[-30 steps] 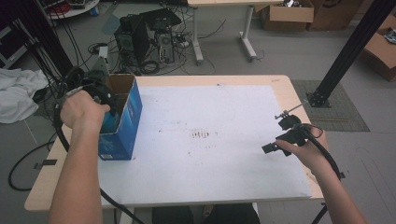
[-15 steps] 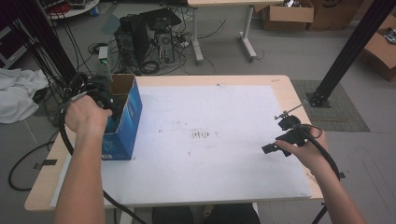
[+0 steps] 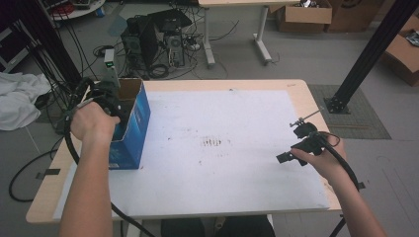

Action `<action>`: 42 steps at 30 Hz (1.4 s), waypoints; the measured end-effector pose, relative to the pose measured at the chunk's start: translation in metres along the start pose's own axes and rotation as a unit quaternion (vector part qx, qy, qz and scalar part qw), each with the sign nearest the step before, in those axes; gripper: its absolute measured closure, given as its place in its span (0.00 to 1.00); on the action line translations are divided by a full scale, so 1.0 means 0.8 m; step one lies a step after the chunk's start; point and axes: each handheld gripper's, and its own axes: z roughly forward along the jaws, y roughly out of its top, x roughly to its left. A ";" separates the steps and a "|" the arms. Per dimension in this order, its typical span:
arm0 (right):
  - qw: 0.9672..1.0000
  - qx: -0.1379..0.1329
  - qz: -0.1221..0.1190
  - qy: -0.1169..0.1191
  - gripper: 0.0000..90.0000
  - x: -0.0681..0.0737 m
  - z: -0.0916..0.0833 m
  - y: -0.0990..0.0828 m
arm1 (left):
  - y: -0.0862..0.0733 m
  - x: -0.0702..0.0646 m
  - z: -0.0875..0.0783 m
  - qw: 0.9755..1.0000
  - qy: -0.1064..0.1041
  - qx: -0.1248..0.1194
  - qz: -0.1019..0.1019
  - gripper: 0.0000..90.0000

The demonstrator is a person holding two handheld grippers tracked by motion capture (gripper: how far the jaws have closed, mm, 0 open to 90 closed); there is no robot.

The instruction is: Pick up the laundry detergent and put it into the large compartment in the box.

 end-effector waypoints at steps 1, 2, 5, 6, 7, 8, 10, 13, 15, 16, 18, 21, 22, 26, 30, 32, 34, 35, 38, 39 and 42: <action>1.000 -0.001 0.001 -0.001 0.21 -0.001 0.000 0.000 | 0.001 -0.001 0.000 1.000 -0.001 0.002 0.000 0.42; 1.000 -0.001 0.001 -0.001 0.21 -0.001 0.000 -0.001 | 0.001 -0.001 0.000 1.000 -0.001 0.002 0.000 0.42; 1.000 -0.002 0.000 -0.001 0.21 -0.001 -0.001 -0.001 | 0.001 -0.003 0.000 1.000 0.003 0.001 0.004 0.41; 1.000 -0.002 0.001 0.000 0.21 -0.001 -0.001 -0.001 | 0.001 -0.005 0.001 1.000 0.005 -0.002 0.007 0.41; 1.000 -0.002 0.000 -0.001 0.21 -0.001 -0.001 -0.001 | 0.001 -0.005 0.001 1.000 0.005 -0.002 0.007 0.41; 1.000 -0.001 -0.001 -0.001 0.21 -0.001 -0.001 -0.001 | 0.002 -0.006 0.001 1.000 0.005 -0.002 0.007 0.41; 1.000 -0.001 0.000 0.000 0.21 -0.002 -0.001 -0.002 | 0.002 -0.006 0.000 1.000 0.005 0.000 0.007 0.41; 1.000 -0.001 0.002 0.000 0.21 -0.003 -0.002 -0.003 | 0.002 -0.006 0.000 1.000 0.004 0.001 0.007 0.41; 1.000 -0.002 0.003 0.000 0.21 -0.003 -0.002 -0.003 | 0.001 -0.006 0.001 1.000 0.003 -0.002 0.007 0.41; 1.000 -0.001 0.002 0.000 0.21 -0.003 -0.002 -0.003 | 0.001 -0.006 0.000 1.000 0.003 -0.002 0.007 0.41; 1.000 -0.001 0.002 0.000 0.21 -0.003 -0.001 -0.003 | 0.001 -0.006 0.000 1.000 0.000 -0.003 0.006 0.41; 1.000 -0.001 0.003 0.002 0.21 -0.002 0.000 -0.002 | 0.000 -0.005 -0.004 1.000 -0.008 -0.004 0.006 0.40; 1.000 -0.001 0.001 0.002 0.21 -0.002 0.000 -0.002 | 0.000 -0.005 -0.004 1.000 -0.008 -0.004 0.006 0.39; 1.000 -0.001 0.000 0.003 0.21 -0.001 0.000 -0.001 | -0.002 -0.004 -0.010 1.000 -0.006 -0.007 0.007 0.35; 1.000 -0.002 -0.001 0.004 0.21 0.000 -0.001 0.000 | -0.004 -0.004 -0.016 1.000 -0.004 -0.010 0.009 0.32; 1.000 -0.002 -0.003 0.004 0.21 0.000 -0.002 0.000 | -0.005 -0.005 -0.022 1.000 -0.002 -0.013 0.012 0.32; 1.000 -0.003 -0.005 0.005 0.21 0.002 -0.003 0.000 | -0.006 -0.008 -0.030 1.000 0.002 -0.013 0.017 0.30; 1.000 -0.003 -0.005 0.005 0.22 0.002 -0.004 0.001 | -0.006 -0.008 -0.030 1.000 0.002 -0.013 0.017 0.28; 1.000 -0.005 -0.006 0.005 0.22 0.003 -0.005 0.001 | -0.007 -0.012 -0.041 0.999 0.009 -0.022 0.027 0.25; 1.000 -0.006 -0.006 0.005 0.22 0.004 -0.006 0.001 | -0.007 -0.016 -0.049 0.999 0.015 -0.028 0.032 0.25; 1.000 -0.007 -0.007 0.004 0.21 0.004 -0.009 0.000 | -0.008 -0.023 -0.062 0.998 0.017 -0.037 0.043 0.22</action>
